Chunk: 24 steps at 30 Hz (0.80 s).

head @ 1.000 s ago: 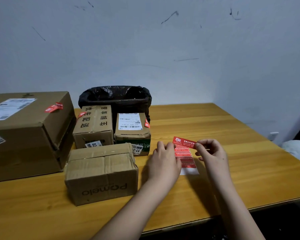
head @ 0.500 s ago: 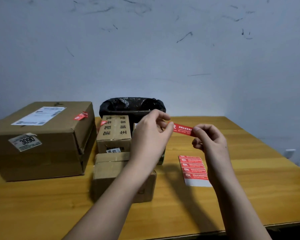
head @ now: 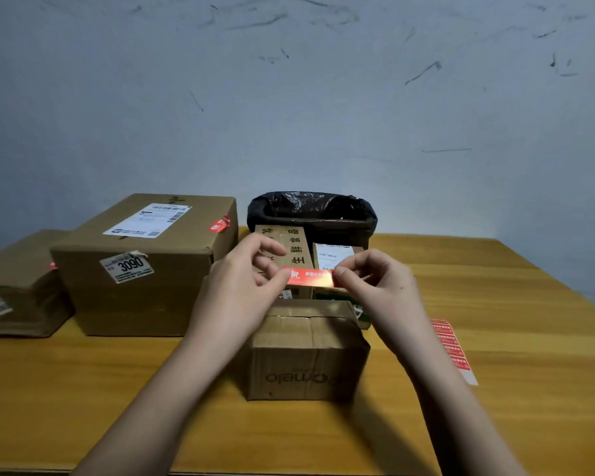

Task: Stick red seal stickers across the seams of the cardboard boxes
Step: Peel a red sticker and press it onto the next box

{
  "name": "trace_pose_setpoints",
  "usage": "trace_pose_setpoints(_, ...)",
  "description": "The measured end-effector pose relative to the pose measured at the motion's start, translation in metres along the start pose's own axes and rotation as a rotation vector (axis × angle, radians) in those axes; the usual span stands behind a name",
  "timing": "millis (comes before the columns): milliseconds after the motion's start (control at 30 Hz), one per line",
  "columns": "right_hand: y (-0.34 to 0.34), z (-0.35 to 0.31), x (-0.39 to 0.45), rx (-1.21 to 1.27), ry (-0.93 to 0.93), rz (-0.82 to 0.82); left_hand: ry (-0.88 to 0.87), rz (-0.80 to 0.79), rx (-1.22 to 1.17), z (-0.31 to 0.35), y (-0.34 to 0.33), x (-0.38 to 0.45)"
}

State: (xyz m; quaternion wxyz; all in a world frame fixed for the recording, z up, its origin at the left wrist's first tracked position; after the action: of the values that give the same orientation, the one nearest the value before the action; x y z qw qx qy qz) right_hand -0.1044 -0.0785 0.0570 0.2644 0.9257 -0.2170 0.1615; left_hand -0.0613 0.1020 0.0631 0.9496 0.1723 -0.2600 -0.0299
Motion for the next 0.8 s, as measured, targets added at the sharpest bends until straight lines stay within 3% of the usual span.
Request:
trace_pose_setpoints(333, -0.012, 0.009, -0.011, -0.299, -0.036, -0.094, 0.052, -0.097, 0.279, -0.008, 0.004, -0.022)
trace_pose_setpoints(567, -0.013, 0.010, -0.010, -0.358, -0.015, -0.113, 0.066, -0.130, 0.330, -0.005, 0.005, -0.020)
trace_pose_setpoints(800, -0.014, 0.012, -0.010, -0.343, -0.008, -0.104, 0.033, -0.050, 0.354, -0.006, 0.001, -0.020)
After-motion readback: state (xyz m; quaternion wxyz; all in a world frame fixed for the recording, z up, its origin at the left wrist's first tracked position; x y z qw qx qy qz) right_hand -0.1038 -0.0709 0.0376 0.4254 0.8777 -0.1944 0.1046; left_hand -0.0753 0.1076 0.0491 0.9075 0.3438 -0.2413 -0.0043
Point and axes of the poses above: each hand's wrist, its own x-axis towards the middle knuckle, its own y-axis out of the back of the hand, z = x × y, the point moved 2 cm from there along x, towards the middle knuckle, and after that the axes turned 8 degrees about -x, right-handed, at the moved point
